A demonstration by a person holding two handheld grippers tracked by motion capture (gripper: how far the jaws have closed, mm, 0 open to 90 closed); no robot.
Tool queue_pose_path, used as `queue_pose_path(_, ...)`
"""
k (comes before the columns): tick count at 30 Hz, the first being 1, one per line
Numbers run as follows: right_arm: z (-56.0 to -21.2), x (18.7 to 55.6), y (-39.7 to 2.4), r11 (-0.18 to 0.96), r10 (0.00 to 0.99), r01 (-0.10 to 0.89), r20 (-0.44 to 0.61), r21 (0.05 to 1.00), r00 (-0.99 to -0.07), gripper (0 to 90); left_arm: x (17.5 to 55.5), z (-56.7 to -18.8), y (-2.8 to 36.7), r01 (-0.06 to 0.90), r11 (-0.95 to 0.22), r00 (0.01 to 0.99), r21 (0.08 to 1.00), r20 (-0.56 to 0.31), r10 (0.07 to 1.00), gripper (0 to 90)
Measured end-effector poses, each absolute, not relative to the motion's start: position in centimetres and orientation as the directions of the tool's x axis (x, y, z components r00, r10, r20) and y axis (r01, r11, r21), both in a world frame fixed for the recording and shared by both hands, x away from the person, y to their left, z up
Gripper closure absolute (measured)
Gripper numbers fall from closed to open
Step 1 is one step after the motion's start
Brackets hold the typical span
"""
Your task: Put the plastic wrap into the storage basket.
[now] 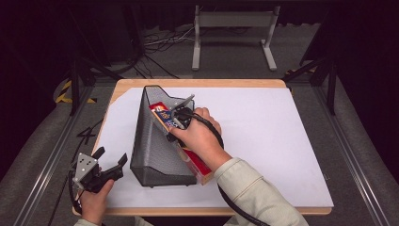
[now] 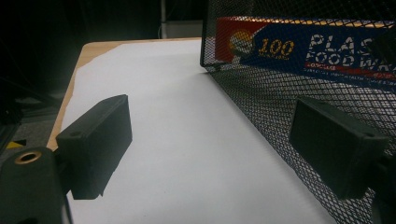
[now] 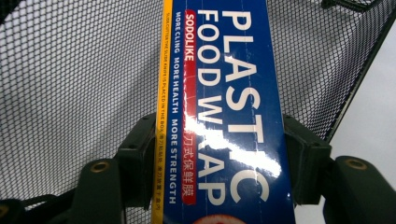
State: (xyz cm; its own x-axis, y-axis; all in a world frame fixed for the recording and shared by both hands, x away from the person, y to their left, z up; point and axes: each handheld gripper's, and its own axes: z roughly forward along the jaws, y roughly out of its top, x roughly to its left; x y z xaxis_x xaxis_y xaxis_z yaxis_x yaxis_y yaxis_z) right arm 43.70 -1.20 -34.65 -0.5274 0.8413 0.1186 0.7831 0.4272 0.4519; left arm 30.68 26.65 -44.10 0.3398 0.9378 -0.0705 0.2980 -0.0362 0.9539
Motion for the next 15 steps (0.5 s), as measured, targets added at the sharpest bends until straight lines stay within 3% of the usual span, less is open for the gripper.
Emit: queue_pose_path(15, -34.84, 43.91, -0.31, 0.443, 0.848, 0.794, 0.094, 0.415, -0.522, 38.0, 30.75, -44.13, 26.61, 0.302, -0.037, 0.345, 0.953, -0.073, 0.936, 14.1)
